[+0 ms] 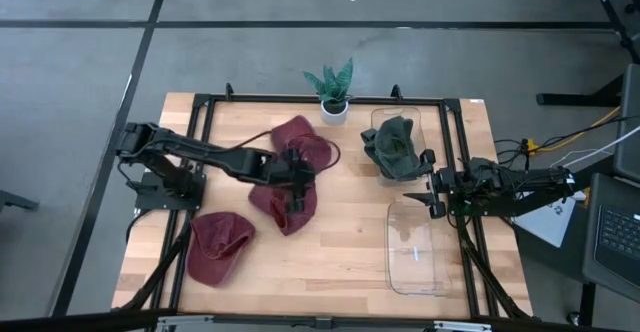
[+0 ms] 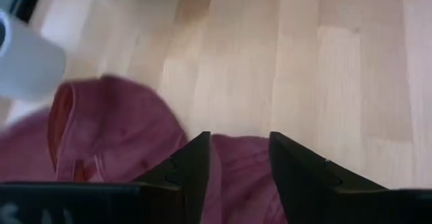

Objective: Pick & Place hat
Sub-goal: Put the middle red cap into the bottom transparent bin

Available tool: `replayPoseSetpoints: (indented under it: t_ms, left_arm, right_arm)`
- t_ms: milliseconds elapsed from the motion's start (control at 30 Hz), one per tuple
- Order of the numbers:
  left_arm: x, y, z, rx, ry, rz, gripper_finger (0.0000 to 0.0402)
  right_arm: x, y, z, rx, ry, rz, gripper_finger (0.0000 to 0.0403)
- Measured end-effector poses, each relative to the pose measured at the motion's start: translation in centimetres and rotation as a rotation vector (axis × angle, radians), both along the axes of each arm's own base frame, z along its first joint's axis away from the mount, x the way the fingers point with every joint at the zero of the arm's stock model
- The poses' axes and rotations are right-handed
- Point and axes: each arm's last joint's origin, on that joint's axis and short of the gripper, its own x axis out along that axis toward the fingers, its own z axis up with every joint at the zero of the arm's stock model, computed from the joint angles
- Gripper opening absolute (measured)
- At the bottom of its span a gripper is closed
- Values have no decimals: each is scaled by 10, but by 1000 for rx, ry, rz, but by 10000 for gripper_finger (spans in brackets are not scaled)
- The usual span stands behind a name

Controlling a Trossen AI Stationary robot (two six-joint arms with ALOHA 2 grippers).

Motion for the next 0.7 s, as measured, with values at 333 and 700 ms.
replayPoseSetpoints:
  t_ms: [333,700]
  left_arm:
    - [-9,-8,-6,-35,181,-67,147]
    - [-18,-30,-9,-116,236,-46,199]
  right_arm:
    - [0,0,0,0,0,-1,229]
    - [0,0,0,0,0,-1,229]
